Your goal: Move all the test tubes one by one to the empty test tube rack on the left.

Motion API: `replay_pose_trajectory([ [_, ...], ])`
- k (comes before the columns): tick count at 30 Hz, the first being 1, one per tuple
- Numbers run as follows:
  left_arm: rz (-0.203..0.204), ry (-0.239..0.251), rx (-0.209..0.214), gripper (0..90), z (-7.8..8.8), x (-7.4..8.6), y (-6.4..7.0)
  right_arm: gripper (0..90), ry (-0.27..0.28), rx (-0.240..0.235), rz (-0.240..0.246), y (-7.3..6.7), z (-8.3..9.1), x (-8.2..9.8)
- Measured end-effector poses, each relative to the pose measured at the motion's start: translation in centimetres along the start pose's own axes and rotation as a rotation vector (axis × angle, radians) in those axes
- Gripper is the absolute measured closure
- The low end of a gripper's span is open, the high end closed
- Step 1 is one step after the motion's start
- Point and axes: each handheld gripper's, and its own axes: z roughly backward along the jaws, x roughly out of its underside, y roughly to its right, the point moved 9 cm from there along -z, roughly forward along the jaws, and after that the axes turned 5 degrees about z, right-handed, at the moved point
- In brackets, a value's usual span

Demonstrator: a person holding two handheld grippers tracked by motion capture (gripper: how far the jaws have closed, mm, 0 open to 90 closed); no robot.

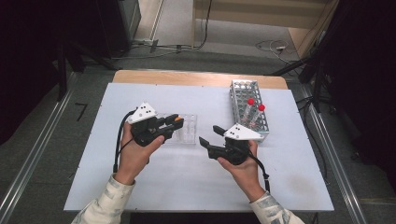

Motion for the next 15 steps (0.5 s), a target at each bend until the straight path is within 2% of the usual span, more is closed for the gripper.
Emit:
replay_pose_trajectory([
  [15, 0.002, 0.037, -0.073, 70.0, 0.8, -1.1, -2.3, 30.8, 0.009, 0.022, -0.013, 1.4, 0.5, 0.1],
])
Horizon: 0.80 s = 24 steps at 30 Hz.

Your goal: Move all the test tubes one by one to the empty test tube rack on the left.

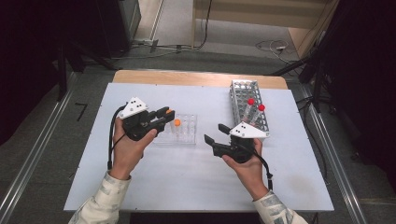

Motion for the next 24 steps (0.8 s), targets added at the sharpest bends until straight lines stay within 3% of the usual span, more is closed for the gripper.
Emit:
replay_pose_trajectory([
  [7, 0.011, 0.007, -0.049, 70.0, -0.3, 0.0, -1.4, 30.8, 0.001, 0.006, -0.008, 0.2, 0.2, 0.0],
  [16, -0.001, 0.006, -0.071, 70.0, -0.9, 0.3, -1.8, 30.4, 0.003, 0.012, -0.010, 0.5, 0.2, -0.1],
  [24, -0.040, -0.053, -0.101, 69.9, -2.3, 2.3, -1.7, 28.2, 0.007, 0.015, -0.012, 0.6, 0.3, -0.1],
])
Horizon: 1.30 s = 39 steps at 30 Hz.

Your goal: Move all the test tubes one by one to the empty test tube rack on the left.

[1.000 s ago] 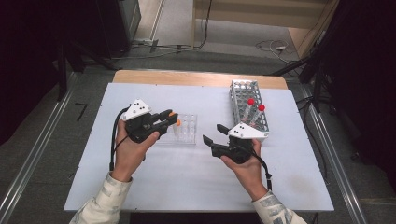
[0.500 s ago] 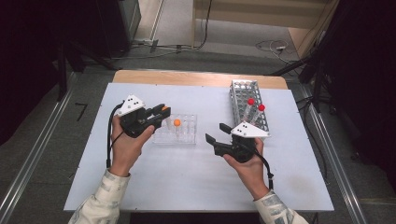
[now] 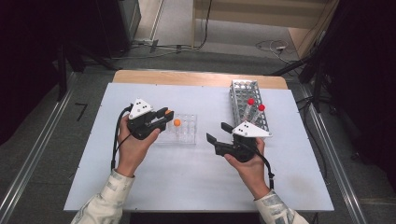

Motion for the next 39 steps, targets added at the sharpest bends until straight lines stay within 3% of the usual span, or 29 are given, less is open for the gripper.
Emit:
replay_pose_trajectory([
  [7, -0.015, -0.040, -0.011, 69.6, -0.5, 1.2, 0.0, 27.1, -0.002, 0.005, -0.003, 0.2, 0.1, 0.1],
  [12, -0.002, -0.044, -0.010, 68.7, -0.5, 1.3, -0.1, 26.3, -0.003, 0.003, -0.008, 0.2, 0.1, 0.1],
  [26, 0.052, -0.025, 0.025, 51.2, 0.0, 0.8, 0.0, 26.3, 0.011, 0.035, -0.015, 1.1, 0.6, -0.2],
  [28, 0.077, -0.011, 0.030, 43.7, 0.0, 0.6, 0.0, 26.3, 0.014, 0.062, -0.018, 1.8, 0.9, -0.4],
  [31, 0.099, 0.002, -0.016, 32.9, 0.2, 0.4, -0.7, 26.1, -0.003, 0.196, 0.042, 3.9, 1.6, -0.5],
  [35, 0.126, 0.015, -0.023, 25.1, 0.4, 0.2, -1.1, 26.0, 0.009, 0.268, -0.012, 7.1, 2.8, -0.5],
  [39, 0.136, 0.026, -0.023, 23.6, 0.4, 0.0, -1.2, 26.0, 0.015, 0.332, -0.067, 10.1, 4.0, -0.3],
])
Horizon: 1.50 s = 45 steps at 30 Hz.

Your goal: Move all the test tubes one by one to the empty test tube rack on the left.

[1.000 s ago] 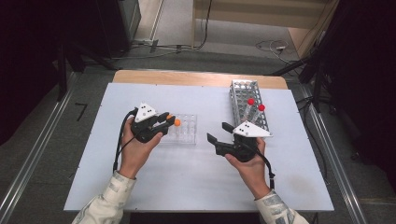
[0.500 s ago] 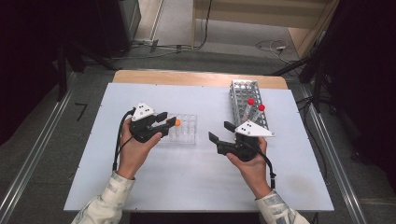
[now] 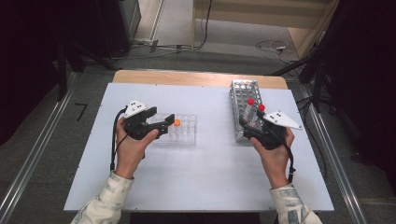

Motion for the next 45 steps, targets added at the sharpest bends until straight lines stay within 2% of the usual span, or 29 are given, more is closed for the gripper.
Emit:
replay_pose_trajectory([
  [3, -0.003, -0.003, 0.002, 23.6, -0.1, 0.0, 0.1, 26.0, -0.007, 0.039, -0.031, 1.9, 0.0, 0.4],
  [6, -0.008, -0.007, 0.001, 23.6, -0.1, 0.1, 0.2, 26.1, -0.025, 0.071, -0.044, 3.1, -0.4, 1.1],
  [10, -0.008, -0.007, 0.007, 23.7, -0.2, 0.1, 0.2, 28.1, -0.054, 0.105, -0.045, 4.1, -1.6, 1.9],
  [16, -0.004, -0.001, 0.009, 23.7, -0.1, 0.0, 0.2, 34.3, -0.052, 0.131, -0.040, 5.0, -3.2, 2.1],
  [24, -0.007, -0.002, 0.013, 23.7, -0.1, 0.0, 0.3, 47.5, -0.082, 0.139, -0.042, 5.6, -4.3, 3.0],
  [36, -0.006, -0.005, 0.015, 23.7, -0.1, 0.1, 0.3, 60.5, -0.122, 0.113, -0.032, 5.2, -4.9, 3.8],
  [41, -0.010, -0.003, 0.013, 23.3, -0.1, 0.1, 0.3, 70.3, -0.130, 0.111, -0.033, 5.2, -5.0, 3.9],
  [45, -0.008, -0.004, 0.013, 23.3, 0.0, 0.1, 0.3, 70.7, -0.119, 0.105, -0.041, 5.3, -4.9, 3.7],
])
